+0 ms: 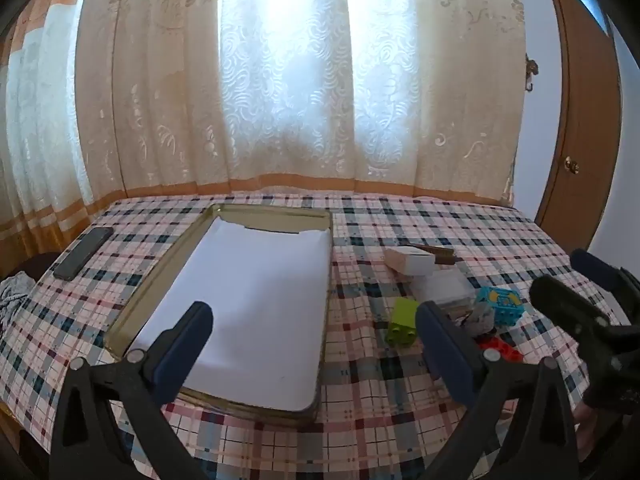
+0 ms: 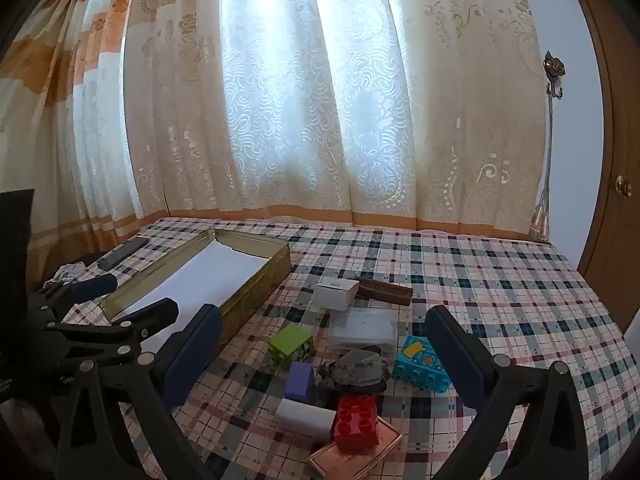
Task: Organize rigid objects
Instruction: 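Move both grippers toward the cluster of blocks beside the gold tin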
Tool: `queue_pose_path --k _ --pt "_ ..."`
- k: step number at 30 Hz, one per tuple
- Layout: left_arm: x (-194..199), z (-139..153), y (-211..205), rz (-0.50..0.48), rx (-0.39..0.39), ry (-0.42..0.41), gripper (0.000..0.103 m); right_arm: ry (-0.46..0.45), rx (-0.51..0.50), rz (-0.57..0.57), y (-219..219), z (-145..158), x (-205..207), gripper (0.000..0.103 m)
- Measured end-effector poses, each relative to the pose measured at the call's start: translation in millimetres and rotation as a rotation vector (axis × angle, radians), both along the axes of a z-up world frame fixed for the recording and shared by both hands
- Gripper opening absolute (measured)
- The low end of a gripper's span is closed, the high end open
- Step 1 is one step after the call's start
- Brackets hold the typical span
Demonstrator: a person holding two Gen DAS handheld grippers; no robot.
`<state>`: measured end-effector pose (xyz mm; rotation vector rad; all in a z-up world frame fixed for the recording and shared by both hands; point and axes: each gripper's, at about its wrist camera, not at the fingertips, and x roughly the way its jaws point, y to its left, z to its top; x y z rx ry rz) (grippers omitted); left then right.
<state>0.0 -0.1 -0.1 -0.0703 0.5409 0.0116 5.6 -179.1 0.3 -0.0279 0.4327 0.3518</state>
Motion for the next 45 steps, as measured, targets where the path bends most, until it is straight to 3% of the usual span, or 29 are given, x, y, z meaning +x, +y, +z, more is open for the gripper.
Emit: queue_pose_path --k 4,9,16,34,45 --pt "-5.6 -3.7 3.1 -0.030 -0.025 -0.002 0.103 -0.010 -0.008 0.000 -0.5 0.1 -0.1 0.102" --pt "0.9 -5.5 -2.4 -0.011 0.016 0.015 0.103 -0.003 0.000 -0.006 -1.6 1.1 -3.7 0.102" --pt "-0.8 -6.0 -4.9 -0.015 0.008 0.018 0.103 0.002 0.051 -0.010 -12.8 0.4 -2.3 0.102" --pt "3.9 -9.5 -7.2 -0.031 -0.006 0.032 0.103 0.004 0.037 -0.008 -12.6 -6.7 -5.3 0.102" --pt "1.5 -13.5 -12.3 -0.037 0.025 0.031 0.103 0.014 0.036 -0.013 -15.9 -11.0 -6.2 0.102"
